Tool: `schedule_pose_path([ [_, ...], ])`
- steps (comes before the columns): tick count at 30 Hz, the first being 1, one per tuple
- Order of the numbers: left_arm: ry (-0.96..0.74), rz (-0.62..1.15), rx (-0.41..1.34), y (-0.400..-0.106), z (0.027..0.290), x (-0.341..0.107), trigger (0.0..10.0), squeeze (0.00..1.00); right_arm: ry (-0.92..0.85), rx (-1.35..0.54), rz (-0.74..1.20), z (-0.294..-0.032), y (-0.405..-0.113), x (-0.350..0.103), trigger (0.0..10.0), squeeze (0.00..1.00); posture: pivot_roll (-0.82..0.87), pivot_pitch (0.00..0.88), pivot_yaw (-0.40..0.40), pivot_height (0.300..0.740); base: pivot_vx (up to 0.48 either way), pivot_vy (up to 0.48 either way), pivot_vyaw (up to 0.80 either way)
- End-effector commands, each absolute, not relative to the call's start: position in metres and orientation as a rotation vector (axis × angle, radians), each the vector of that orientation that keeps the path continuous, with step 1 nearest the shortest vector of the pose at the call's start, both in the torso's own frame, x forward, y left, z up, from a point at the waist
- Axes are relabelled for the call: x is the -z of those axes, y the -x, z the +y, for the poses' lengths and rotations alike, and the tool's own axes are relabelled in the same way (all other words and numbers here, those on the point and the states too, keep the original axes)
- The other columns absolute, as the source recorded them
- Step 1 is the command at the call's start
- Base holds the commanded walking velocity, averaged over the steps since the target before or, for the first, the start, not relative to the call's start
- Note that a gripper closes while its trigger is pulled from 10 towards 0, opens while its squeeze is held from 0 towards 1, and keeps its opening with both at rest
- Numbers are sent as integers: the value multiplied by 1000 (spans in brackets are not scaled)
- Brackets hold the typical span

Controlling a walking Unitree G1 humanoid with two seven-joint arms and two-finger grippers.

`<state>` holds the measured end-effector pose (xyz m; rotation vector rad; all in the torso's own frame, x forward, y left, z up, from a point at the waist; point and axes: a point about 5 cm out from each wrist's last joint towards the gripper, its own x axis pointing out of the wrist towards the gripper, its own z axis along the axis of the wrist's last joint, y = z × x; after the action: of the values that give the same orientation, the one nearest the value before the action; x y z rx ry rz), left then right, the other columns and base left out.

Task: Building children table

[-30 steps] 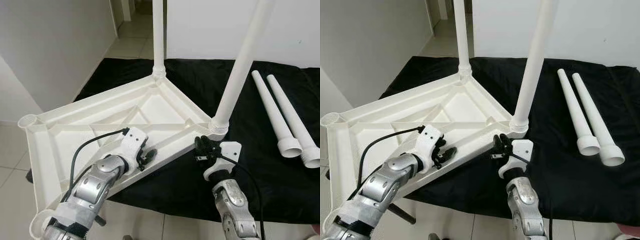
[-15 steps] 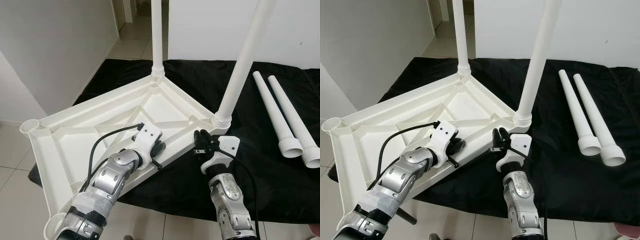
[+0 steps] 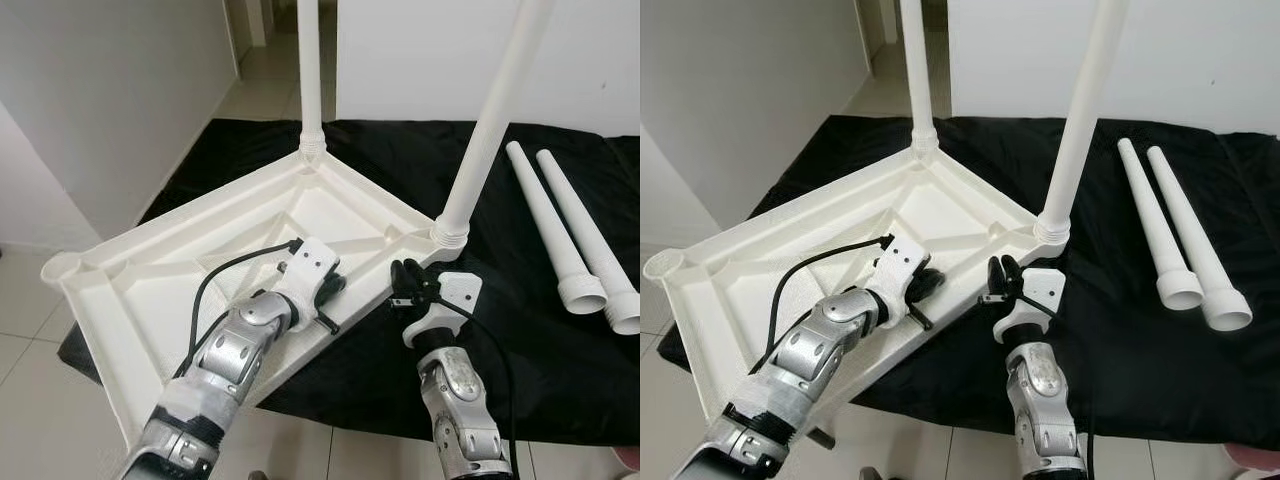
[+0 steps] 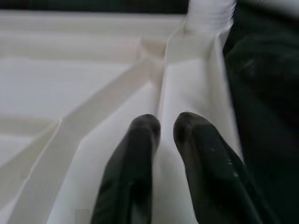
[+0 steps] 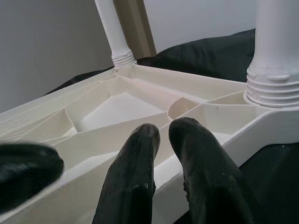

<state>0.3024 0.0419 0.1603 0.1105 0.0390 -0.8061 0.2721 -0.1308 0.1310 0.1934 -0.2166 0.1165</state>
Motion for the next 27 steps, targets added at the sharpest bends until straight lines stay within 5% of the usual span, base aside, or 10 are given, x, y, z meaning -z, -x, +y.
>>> schedule_pose_path([
  [1,-122,-4,852,-296,45,-163,10000,1000,-193,-110,-207,-129,-271,-127,10000,0,-94,55,109,740,0,0,0],
  [2,-131,-10,862,-293,46,-164,10000,0,-193,-108,-207,-130,-271,-127,10000,0,-94,55,109,740,0,0,0],
  [10,-167,-74,936,-265,67,-169,10000,0,-186,-128,-199,-127,-273,-126,10000,0,-69,50,82,740,0,0,0],
  [14,-95,83,938,-250,91,-160,10000,0,-173,-152,-199,-125,-274,-126,10000,0,-47,39,68,740,0,0,0],
  [19,-125,73,972,-238,106,-163,10000,0,-149,-150,-208,-125,-276,-126,10000,0,-32,24,61,740,0,0,0],
  [27,-236,279,976,-231,169,-159,10000,0,-100,-76,-220,-128,-274,-125,10000,0,6,50,47,740,0,0,0],
])
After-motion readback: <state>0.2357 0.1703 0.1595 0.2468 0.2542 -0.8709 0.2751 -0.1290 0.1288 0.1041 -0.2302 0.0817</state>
